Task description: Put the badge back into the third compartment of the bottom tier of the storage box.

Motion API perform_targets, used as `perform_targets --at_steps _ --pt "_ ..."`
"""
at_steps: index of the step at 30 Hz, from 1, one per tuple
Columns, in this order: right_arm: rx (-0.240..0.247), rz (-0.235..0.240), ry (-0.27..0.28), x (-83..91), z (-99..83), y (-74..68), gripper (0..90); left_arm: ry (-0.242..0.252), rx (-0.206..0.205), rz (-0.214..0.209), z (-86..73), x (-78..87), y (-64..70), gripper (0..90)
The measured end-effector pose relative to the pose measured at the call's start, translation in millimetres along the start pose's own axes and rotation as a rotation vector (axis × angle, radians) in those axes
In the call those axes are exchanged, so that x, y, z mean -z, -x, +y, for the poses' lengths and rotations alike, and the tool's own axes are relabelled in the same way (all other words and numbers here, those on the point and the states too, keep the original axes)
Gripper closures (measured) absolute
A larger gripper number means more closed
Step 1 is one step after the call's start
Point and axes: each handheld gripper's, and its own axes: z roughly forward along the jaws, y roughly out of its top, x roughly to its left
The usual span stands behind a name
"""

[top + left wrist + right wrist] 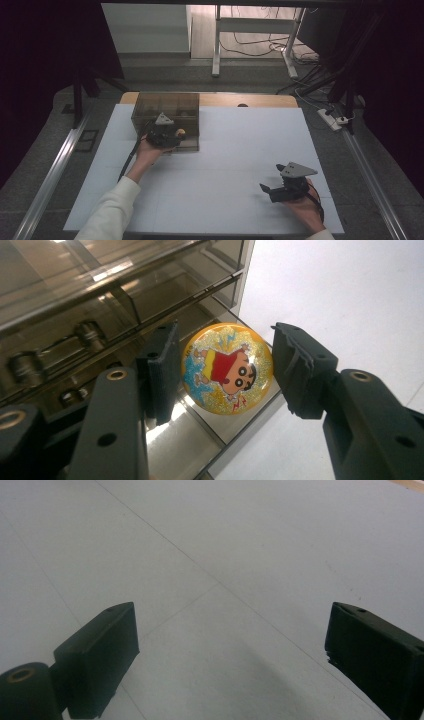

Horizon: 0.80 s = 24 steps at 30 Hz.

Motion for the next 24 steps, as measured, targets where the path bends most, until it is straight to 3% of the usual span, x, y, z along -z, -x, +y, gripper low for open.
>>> perform_targets --at_steps 14,24 --pt "0.002 -0.001 -0.002 0.1 -0.2 0.2 6.6 -0.022 -0.018 -0.015 6.1 -22.1 7.7 46.0" --pt "0.0 0.001 0.001 0.8 -0.2 0.1 6.6 -0.028 -0.015 -0.014 5.6 -21.6 5.5 45.8"
